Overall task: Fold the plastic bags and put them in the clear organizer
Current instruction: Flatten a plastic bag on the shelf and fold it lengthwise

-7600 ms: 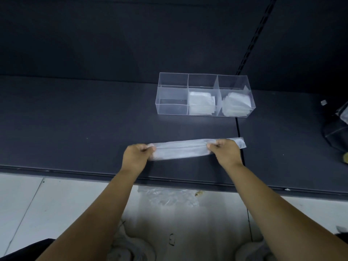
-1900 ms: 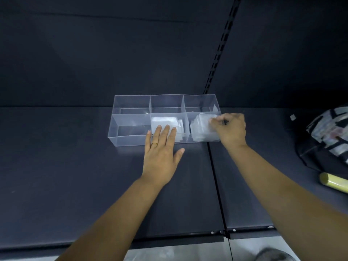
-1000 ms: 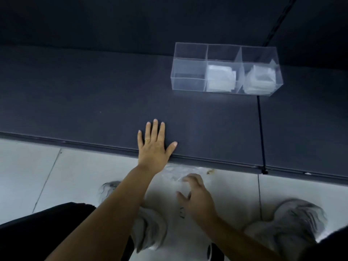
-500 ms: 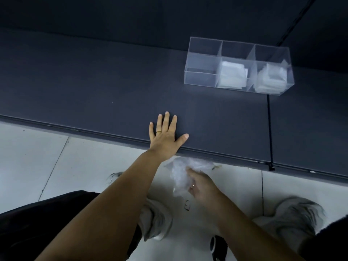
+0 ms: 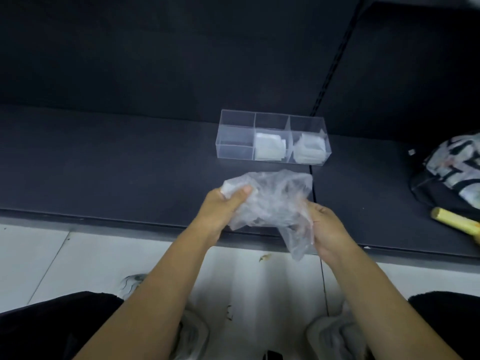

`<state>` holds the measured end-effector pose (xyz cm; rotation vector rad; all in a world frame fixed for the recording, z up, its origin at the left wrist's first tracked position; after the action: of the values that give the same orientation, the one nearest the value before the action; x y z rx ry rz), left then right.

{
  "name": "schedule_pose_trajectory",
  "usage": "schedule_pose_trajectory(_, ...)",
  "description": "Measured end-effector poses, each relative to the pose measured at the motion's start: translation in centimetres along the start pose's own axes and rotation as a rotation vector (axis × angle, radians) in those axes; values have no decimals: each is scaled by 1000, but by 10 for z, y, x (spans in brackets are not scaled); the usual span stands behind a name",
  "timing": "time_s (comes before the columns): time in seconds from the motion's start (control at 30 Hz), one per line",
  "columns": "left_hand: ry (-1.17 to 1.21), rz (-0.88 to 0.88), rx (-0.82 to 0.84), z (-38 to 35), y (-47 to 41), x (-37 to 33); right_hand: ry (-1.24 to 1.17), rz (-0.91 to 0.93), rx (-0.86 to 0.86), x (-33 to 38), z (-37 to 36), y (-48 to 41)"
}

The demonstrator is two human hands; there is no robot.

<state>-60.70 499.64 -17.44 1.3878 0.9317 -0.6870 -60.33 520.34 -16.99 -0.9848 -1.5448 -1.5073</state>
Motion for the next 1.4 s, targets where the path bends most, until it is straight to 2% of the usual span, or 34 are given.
schedule_pose_trajectory(0.17, -8, -39, -206, 17, 15, -13, -72, -189, -367, -16, 94, 2)
schedule_pose_trajectory(0.2, -23, -57, -232, 19, 18, -15, -13, -148, -427, -10, 107, 3)
schedule_pose_trajectory(0.27, -97, -133, -241, 18, 25, -23, 143, 111, -493, 24, 116, 9)
schedule_pose_trajectory(0.3, -146, -167, -238, 16, 27, -25, 205, 302, -436, 52, 103, 17)
schedule_pose_trajectory(0.37, -238, -211, -237, 10, 33, -30, 408, 593, -144, 100, 45, 36)
schedule_pose_trajectory(0.43, -285, -259, -203, 0, 39, -36, 763, 699, 105, 109, -12, 48)
schedule_pose_trajectory(0.5, -282, -270, -162, -7, 45, -40, 1012, 767, 136, 110, -38, 50)
schedule_pose_trajectory(0.57, -214, -214, -154, -3, 44, -37, 940, 753, 73, 110, -32, 43)
schedule_pose_trajectory(0.7, -74, -89, -169, 14, 40, -27, 513, 520, 14, 87, 8, 21)
schedule_pose_trajectory(0.77, -37, -101, -176, 19, 40, -27, 498, 432, -81, 75, 26, 14)
schedule_pose_trajectory(0.83, -26, -111, -188, 22, 38, -26, 581, 355, -182, 64, 41, 9)
schedule_pose_trajectory(0.93, -22, -173, -179, 17, 40, -32, 576, 435, -258, 78, 43, 22)
schedule_pose_trajectory(1.03, -35, -309, -164, 6, 49, -46, 482, 504, -114, 88, 4, 43)
schedule_pose_trajectory(1.1, -8, -378, -149, -3, 55, -53, 585, 544, -89, 85, -20, 53)
schedule_pose_trajectory(1.17, -6, -438, -145, -12, 62, -58, 665, 557, -155, 80, -27, 53)
schedule_pose_trajectory(1.23, -25, -482, -132, -23, 69, -59, 602, 554, -228, 76, -21, 49)
schedule_pose_trajectory(1.3, -84, -493, -96, -33, 71, -55, 433, 529, -230, 72, -11, 42)
schedule_pose_trajectory(1.4, -473, -330, -36, -42, 56, -34, 201, 458, -202, 65, 10, 29)
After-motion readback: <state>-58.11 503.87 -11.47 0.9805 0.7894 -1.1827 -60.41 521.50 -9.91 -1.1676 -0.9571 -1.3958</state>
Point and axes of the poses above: each hand's wrist, its own y-axis away from the middle knuckle, its own z-axis out of the back of the hand, x = y × z, the point moved 10 cm from there along -y, towards the middle knuckle, and after that the axes turned 7 degrees about z, right-handed, at the moved point
